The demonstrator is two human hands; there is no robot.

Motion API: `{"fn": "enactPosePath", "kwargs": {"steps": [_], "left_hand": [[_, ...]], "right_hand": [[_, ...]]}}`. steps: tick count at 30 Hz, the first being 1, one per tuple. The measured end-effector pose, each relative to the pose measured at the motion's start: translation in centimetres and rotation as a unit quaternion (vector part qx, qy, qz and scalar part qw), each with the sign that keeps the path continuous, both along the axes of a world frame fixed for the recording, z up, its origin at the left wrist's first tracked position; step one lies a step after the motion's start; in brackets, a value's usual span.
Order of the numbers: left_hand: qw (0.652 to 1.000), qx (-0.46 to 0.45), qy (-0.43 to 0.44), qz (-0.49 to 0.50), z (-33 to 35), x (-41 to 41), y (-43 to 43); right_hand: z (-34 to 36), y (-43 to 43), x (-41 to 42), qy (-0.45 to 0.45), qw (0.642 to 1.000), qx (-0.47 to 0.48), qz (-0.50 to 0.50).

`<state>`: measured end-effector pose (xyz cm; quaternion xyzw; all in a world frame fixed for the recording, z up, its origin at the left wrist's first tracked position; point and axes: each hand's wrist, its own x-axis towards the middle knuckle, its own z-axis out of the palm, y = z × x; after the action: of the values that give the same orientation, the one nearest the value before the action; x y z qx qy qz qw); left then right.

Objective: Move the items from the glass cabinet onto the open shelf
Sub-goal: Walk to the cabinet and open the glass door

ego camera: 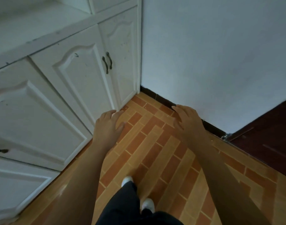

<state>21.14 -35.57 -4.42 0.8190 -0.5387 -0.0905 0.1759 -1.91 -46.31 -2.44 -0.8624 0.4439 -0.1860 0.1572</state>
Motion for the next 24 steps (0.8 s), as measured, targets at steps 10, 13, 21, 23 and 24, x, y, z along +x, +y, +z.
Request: {"fn": "enactPosePath", "kwargs": {"steps": [10,13,21,23,24], "left_hand": [[0.999,-0.028,0.014,0.015,-1.0,9.5,-13.0],[0.999,-0.031,0.011,0.014,-0.6,12.9,-17.0],[0.999,-0.041,0.000,0.027,-0.2,19.6,-23.5],[0.998,-0.043,-0.002,0.036,0.0,20.8,-24.3],[0.998,-0.042,-0.005,0.043,0.0,21.3,-24.7]], "right_hand": [[-0.7,-12.3,10.0,-0.003,1.000,-0.027,0.012],[0.0,-16.2,14.1,0.005,1.000,-0.007,0.021],[0.6,-23.6,21.3,-0.026,0.999,0.003,0.025],[0.2,-25.2,22.5,-0.020,0.999,0.007,0.035],[0.1,-25.9,23.1,-0.019,0.999,0.011,0.044]]}}
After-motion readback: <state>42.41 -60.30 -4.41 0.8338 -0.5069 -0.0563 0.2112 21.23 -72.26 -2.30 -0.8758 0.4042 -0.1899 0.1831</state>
